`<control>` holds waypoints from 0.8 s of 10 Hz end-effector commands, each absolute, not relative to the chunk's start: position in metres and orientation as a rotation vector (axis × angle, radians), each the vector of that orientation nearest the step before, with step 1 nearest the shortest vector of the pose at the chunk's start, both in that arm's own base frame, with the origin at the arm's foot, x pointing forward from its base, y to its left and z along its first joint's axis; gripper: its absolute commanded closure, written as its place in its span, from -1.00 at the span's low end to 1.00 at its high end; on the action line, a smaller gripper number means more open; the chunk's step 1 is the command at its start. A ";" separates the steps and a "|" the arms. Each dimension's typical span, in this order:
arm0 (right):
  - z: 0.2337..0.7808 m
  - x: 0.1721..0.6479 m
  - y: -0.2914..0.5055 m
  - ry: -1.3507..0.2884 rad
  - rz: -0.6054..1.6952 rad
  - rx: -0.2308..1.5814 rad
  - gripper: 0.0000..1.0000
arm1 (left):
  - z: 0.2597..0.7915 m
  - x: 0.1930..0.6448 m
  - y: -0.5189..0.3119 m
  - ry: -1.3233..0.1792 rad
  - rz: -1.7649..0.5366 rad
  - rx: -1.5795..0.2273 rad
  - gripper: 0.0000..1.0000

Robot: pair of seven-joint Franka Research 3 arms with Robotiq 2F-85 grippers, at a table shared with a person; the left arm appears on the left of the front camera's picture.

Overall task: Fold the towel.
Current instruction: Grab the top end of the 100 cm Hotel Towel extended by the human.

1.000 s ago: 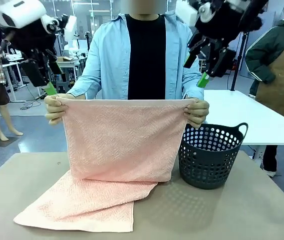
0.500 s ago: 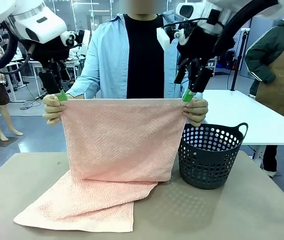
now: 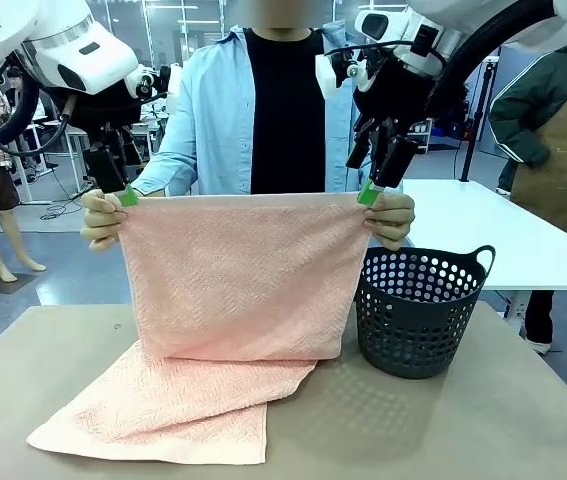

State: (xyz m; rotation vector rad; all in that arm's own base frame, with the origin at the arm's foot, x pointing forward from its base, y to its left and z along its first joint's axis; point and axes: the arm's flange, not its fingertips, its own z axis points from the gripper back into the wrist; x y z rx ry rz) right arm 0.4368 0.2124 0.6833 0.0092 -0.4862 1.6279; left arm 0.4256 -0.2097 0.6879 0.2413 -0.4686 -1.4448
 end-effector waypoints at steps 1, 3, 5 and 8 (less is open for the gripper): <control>0.683 0.437 0.214 -0.469 1.639 -0.003 -1.00 | 0.689 0.425 -0.209 -0.468 -1.442 0.246 -1.00; 0.688 0.445 0.229 -0.429 1.666 0.005 -1.00 | 0.698 0.427 -0.223 -0.407 -1.496 0.192 -1.00; 0.690 0.457 0.244 -0.360 1.658 0.003 -1.00 | 0.701 0.431 -0.234 -0.350 -1.514 0.198 -1.00; 0.678 0.468 0.260 -0.311 1.634 0.030 -1.00 | 0.684 0.437 -0.235 -0.324 -1.493 0.145 -1.00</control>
